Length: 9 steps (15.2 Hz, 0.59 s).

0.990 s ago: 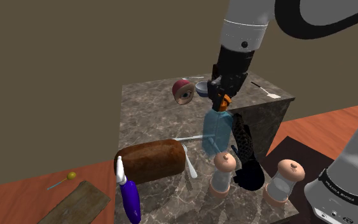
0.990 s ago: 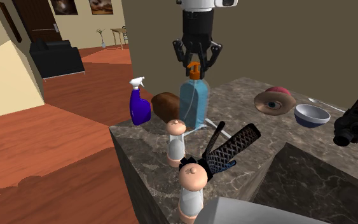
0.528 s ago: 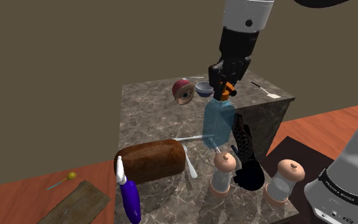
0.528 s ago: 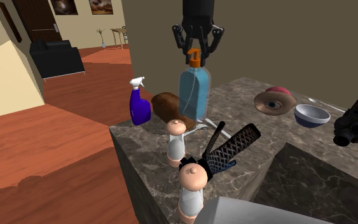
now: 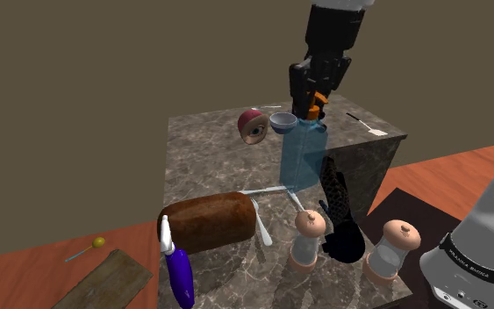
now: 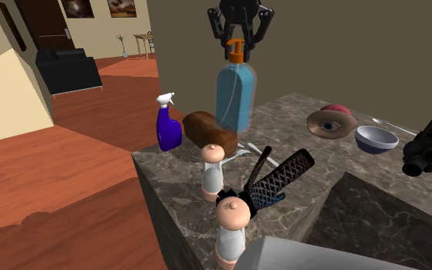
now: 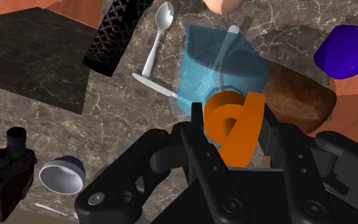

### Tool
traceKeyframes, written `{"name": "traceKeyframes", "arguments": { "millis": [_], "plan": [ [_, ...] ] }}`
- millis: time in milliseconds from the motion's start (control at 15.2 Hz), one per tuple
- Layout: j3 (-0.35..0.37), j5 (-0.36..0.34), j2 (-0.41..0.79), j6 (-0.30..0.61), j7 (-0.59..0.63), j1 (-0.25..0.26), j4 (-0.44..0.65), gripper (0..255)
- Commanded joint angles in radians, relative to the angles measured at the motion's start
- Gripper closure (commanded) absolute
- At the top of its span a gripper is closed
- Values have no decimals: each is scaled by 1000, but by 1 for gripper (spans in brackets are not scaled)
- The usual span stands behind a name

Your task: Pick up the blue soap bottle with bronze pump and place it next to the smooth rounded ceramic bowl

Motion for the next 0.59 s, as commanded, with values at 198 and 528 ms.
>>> {"name": "traceKeyframes", "arguments": {
  "millis": [198, 528],
  "plan": [
    [-5, -10, 18, -65, 5, -6, 82, 255],
    [-6, -21, 45, -130, 13, -13, 173, 255]
  ]
}}
